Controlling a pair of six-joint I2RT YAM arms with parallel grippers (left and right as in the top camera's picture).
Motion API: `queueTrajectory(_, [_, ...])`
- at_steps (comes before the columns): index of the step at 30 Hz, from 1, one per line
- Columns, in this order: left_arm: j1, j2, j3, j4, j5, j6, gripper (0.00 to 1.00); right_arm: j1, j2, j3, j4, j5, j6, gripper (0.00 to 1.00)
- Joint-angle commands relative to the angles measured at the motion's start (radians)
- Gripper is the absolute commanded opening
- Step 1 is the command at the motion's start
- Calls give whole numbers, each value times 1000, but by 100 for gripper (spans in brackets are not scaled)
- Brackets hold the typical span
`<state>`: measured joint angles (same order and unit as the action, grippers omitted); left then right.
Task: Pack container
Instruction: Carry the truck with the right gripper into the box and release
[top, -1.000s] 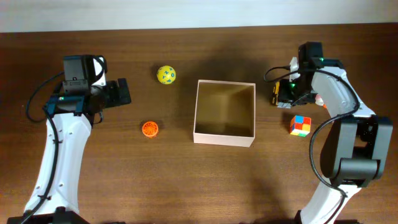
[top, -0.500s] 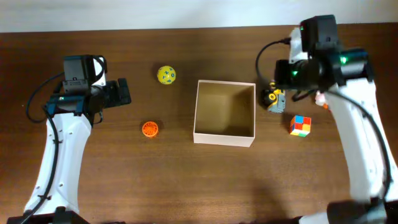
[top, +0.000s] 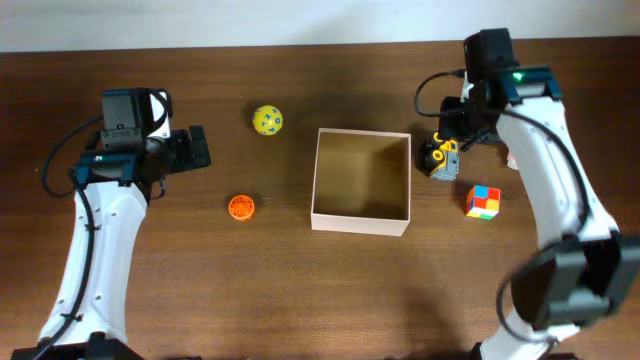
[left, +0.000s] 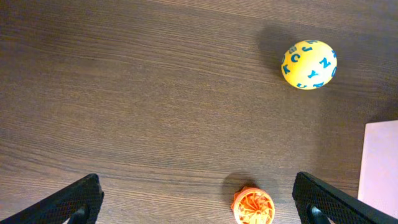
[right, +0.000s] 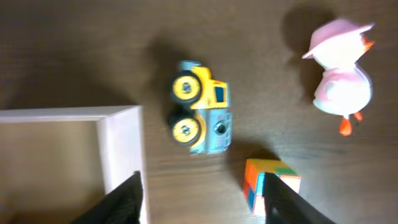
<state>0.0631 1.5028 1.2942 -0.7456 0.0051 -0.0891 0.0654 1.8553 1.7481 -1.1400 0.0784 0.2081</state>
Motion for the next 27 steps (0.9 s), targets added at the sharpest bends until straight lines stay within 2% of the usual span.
queueTrajectory(1, [3, 6, 19, 0, 14, 16, 99, -29, 99, -11, 17, -27, -47, 63])
queueTrajectory(4, [3, 6, 19, 0, 14, 16, 99, -31, 153, -11, 42, -75, -96, 75])
queueTrajectory(6, [3, 6, 19, 0, 14, 16, 99, -31, 184, -11, 49, -116, -108, 80])
queueTrajectory(15, [3, 6, 19, 0, 14, 16, 99, -42, 319, -11, 101, -108, -95, 80])
queueTrajectory(19, [3, 6, 19, 0, 14, 16, 99, -49, 365, -11, 106, -109, -95, 76])
queueTrajectory(25, [3, 6, 19, 0, 14, 16, 99, -52, 369, -11, 101, -105, -95, 56])
queueTrajectory(27, [3, 6, 19, 0, 14, 16, 99, -53, 356, -10, 101, -104, -95, 54])
